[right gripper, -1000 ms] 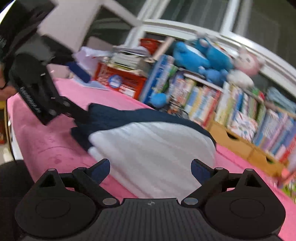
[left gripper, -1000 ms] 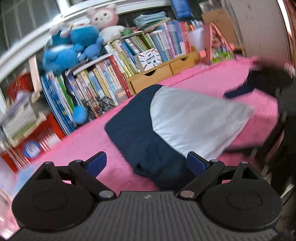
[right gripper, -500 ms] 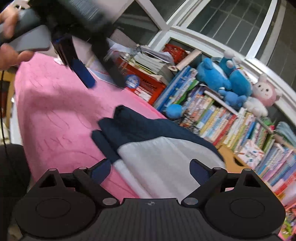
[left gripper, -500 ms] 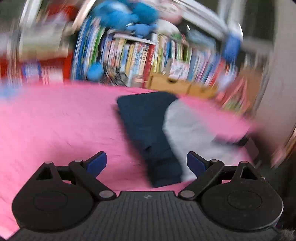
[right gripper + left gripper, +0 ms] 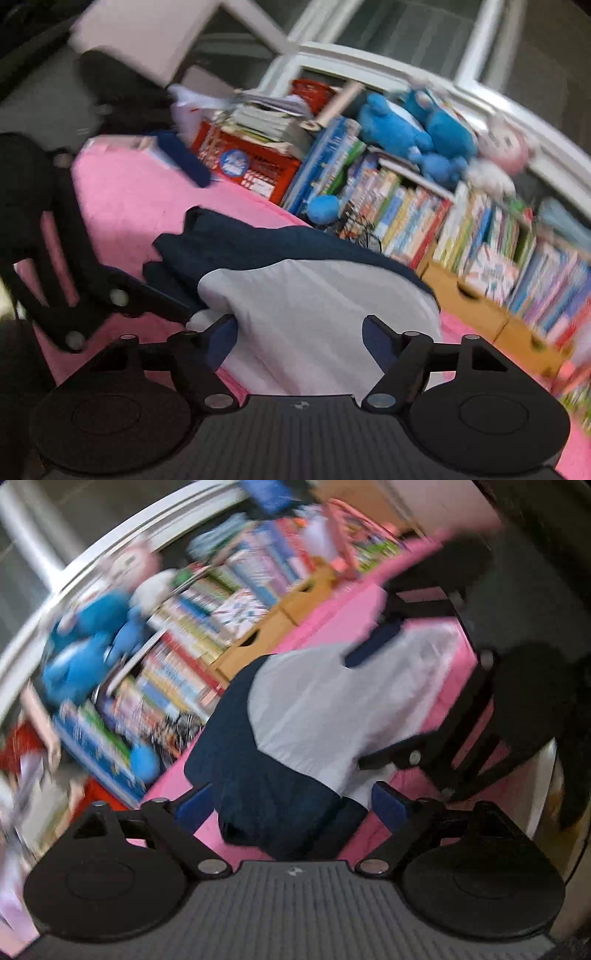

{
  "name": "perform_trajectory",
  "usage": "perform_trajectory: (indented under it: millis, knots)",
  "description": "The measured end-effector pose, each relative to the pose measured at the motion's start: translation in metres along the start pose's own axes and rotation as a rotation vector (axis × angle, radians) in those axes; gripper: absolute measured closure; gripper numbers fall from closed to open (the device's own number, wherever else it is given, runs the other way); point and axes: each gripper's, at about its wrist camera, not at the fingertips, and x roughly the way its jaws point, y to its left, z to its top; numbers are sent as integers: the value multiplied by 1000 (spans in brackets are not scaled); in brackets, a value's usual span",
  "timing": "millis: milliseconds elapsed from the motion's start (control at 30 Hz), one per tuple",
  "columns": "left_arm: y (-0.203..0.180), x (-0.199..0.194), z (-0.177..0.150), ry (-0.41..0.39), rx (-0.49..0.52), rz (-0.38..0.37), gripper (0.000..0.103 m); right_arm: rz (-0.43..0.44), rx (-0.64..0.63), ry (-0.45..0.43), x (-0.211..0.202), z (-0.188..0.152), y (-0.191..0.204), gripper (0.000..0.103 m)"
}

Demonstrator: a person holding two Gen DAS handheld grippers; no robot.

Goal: Fold clothes

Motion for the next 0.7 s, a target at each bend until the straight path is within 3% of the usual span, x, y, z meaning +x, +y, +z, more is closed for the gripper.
perform_trajectory:
  millis: [133, 200, 267, 367, 433, 500, 700]
  knots:
    - [-12, 7, 0, 23, 192, -23, 44, 28, -238, -22, -3, -1, 10, 40]
    - [-15, 9, 3, 27, 245, -43, 50, 43, -356, -33, -4, -1, 15, 45]
    - [-20, 12, 3, 28, 306, -47, 50, 67, -421, -42, -1, 2, 18, 54]
    - [-27, 18, 3, 36, 369, -47, 61, 98, -476, -58, 4, 6, 22, 94]
    - [-27, 21, 3, 54, 371, -44, 79, 91, -470, -54, 4, 4, 22, 94]
    - [-24, 27, 1, 81, 352, -6, 85, 85, -464, -50, 4, 1, 22, 94]
    - [-20, 36, -1, 133, 306, -22, 91, 64, -446, -38, 4, -5, 22, 93]
